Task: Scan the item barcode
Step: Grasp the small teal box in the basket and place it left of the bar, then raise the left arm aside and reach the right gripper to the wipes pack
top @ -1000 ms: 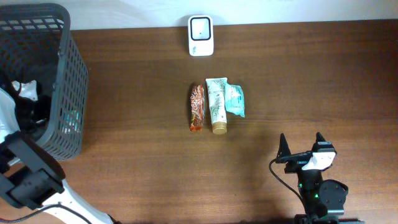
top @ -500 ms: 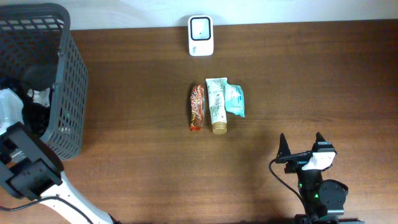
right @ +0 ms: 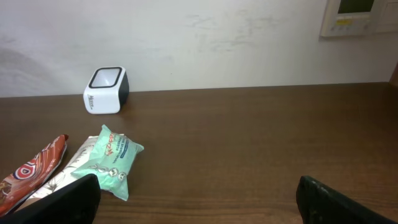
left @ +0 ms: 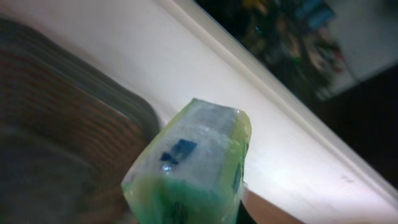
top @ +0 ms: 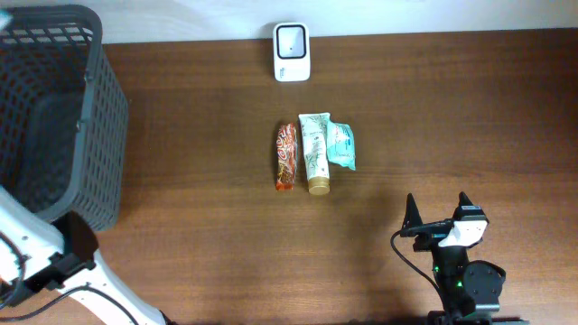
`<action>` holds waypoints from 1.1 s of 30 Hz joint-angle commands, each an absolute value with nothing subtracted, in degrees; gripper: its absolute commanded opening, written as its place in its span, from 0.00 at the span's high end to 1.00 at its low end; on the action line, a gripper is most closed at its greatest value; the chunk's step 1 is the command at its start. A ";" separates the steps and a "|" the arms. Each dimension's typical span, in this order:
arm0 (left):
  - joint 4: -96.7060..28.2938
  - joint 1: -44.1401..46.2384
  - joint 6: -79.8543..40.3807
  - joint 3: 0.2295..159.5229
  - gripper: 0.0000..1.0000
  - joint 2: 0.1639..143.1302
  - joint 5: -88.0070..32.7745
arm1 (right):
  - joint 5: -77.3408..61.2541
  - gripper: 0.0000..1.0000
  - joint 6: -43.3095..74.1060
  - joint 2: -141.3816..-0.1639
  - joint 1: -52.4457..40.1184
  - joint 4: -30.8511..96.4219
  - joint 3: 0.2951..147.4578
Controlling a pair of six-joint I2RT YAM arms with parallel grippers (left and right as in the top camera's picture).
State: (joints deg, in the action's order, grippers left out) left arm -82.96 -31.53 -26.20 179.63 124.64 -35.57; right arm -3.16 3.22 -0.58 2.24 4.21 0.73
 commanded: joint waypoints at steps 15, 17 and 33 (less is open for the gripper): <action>-82.19 22.33 -28.05 122.54 0.96 125.19 7.55 | -3.90 0.01 3.49 -0.21 1.93 4.25 0.32; -77.17 23.18 -28.05 114.30 0.90 125.21 6.87 | -3.90 0.01 3.49 -0.21 1.93 4.25 0.32; -93.67 11.33 -25.85 170.69 0.01 119.26 4.99 | -3.90 0.01 3.49 -0.21 1.93 4.25 0.32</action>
